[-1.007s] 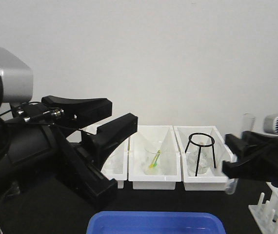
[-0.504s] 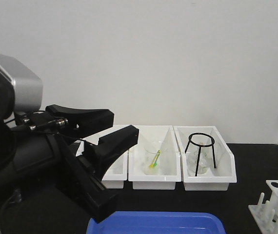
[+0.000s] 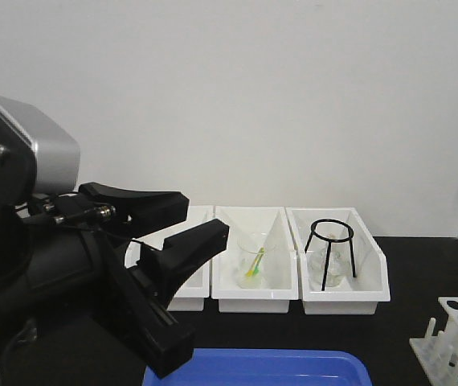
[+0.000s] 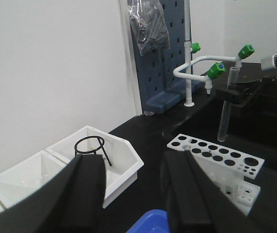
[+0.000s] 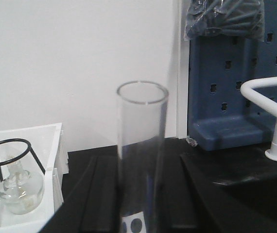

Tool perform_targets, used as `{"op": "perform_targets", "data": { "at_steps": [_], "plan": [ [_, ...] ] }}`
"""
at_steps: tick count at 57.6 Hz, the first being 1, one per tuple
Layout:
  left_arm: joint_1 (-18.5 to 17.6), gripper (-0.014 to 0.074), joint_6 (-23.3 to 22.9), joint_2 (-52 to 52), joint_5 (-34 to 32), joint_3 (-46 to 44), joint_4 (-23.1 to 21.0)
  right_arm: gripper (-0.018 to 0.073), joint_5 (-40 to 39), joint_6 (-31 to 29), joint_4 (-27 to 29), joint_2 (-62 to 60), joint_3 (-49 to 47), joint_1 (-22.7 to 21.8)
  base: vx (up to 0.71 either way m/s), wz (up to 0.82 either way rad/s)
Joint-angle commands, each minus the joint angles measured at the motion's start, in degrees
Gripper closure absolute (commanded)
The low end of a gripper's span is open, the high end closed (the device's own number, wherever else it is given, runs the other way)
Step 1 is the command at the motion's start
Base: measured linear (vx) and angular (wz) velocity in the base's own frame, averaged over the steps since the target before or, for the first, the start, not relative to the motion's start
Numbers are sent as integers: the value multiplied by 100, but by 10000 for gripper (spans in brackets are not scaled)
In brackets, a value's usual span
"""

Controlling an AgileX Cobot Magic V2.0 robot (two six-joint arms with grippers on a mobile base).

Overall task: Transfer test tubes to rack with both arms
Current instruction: 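Lower the held tube into a hole of the white rack with the right gripper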

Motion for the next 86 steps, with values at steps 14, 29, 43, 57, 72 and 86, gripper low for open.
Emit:
{"op": "perform_targets", "data": {
  "at_steps": [14,29,43,57,72,86],
  "plan": [
    [12,204,-22,-116,-431,-178,-4,565,-1342,323,-759,600,-160,-22,0,0],
    [12,204,-27,-116,-431,-178,-16,565,-1570,303,-745,928,-246,-22,0,0],
    [12,204,-27,-116,-408,-178,-15,565,-1605,228,-726,1130,-246,-22,0,0],
    [12,204,-27,-116,-303,-178,-15,565,-1600,239,-752,1344,-241,-22,0,0],
    [12,204,-27,-116,-303,-178,-15,565,-1661,239,-824,1909,-241,-22,0,0],
    [12,204,-27,-116,-303,-178,-15,565,-1885,239,-901,2178,-241,-22,0,0]
  ]
}}
